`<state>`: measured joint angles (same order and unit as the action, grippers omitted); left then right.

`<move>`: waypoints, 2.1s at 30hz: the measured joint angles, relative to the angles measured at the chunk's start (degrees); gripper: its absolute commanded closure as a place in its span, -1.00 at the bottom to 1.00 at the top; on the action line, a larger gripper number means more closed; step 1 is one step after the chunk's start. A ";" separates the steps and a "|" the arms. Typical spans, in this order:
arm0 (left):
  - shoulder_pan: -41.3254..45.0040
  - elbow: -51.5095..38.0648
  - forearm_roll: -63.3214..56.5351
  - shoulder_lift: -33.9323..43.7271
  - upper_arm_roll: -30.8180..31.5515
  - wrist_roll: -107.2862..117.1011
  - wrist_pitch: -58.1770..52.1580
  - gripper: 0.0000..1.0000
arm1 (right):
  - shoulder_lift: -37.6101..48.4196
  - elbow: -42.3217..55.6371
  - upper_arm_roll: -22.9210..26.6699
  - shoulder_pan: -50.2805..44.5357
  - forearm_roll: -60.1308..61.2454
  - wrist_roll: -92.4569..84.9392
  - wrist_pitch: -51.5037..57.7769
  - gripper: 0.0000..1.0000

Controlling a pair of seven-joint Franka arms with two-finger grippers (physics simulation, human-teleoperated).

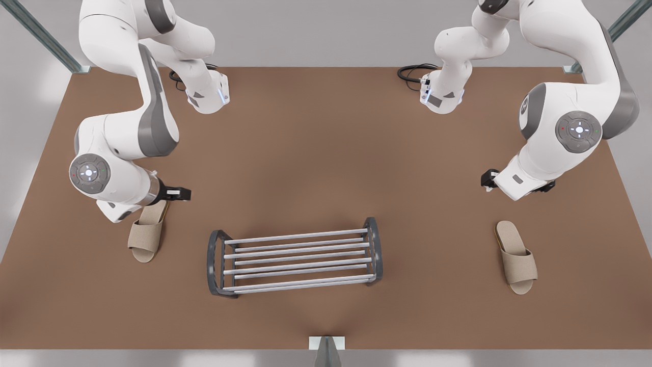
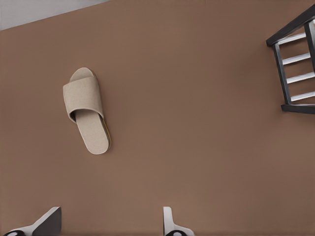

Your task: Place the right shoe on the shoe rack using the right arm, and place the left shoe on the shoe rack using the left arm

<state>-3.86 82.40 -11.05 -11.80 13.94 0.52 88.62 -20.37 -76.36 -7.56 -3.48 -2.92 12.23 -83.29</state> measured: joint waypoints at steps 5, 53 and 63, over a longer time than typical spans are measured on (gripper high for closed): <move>0.01 12.33 -0.03 -1.06 -1.57 0.15 7.34 -1.00 | -1.97 1.17 0.05 -0.52 -0.79 0.09 -0.56 -1.00; -7.93 30.92 0.09 -24.10 -11.08 5.17 89.43 -1.00 | -8.85 -34.40 -7.36 25.98 5.52 -25.06 -49.29 -1.00; -8.68 33.97 -0.09 -22.07 -11.58 5.28 89.67 -1.00 | -9.07 -34.07 -7.39 28.76 5.45 -27.51 -49.81 -1.00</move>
<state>-12.54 116.37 -11.14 -33.87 2.37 5.81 178.29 -29.45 -110.43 -14.94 25.28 2.54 -15.28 -133.10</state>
